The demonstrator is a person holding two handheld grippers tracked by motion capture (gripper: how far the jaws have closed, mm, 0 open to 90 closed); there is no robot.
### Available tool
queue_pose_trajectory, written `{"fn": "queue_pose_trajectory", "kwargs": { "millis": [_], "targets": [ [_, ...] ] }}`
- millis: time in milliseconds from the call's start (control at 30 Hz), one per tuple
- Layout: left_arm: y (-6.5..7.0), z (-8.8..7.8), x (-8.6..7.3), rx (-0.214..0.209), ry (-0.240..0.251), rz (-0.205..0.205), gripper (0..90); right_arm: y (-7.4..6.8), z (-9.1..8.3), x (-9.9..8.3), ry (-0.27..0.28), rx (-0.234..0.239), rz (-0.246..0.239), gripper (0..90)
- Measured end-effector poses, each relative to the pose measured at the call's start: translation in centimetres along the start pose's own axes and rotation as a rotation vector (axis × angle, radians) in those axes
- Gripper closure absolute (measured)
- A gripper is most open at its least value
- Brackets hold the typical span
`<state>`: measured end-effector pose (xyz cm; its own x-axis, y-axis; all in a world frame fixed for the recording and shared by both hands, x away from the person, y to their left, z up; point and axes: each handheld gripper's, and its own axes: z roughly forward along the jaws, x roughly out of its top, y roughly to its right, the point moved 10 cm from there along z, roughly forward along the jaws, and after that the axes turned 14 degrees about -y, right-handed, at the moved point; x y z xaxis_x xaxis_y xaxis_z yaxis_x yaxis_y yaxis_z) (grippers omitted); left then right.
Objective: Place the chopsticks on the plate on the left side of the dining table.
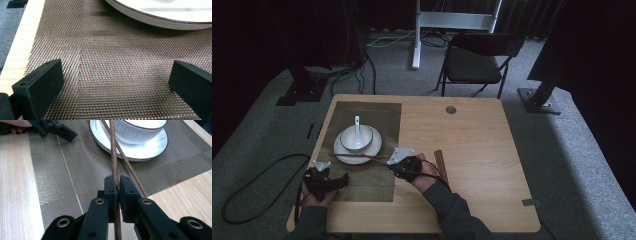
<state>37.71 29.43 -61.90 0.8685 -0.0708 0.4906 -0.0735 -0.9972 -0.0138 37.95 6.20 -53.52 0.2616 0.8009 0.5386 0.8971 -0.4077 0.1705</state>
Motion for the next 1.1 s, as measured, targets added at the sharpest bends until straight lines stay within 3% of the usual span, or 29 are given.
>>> {"fn": "queue_pose_trajectory", "kwargs": {
  "millis": [600, 1100],
  "targets": [
    [0.0, 0.0, 0.0, -0.001, 0.000, -0.001, 0.2, -0.9, 0.9, 1.9, 0.001, 0.010, -0.055, 84.8],
    [0.0, 0.0, 0.0, -0.001, 0.000, -0.001, 0.1, -0.8, 1.2, 2.9, 0.004, 0.012, -0.076, 84.9]
  ]
}}
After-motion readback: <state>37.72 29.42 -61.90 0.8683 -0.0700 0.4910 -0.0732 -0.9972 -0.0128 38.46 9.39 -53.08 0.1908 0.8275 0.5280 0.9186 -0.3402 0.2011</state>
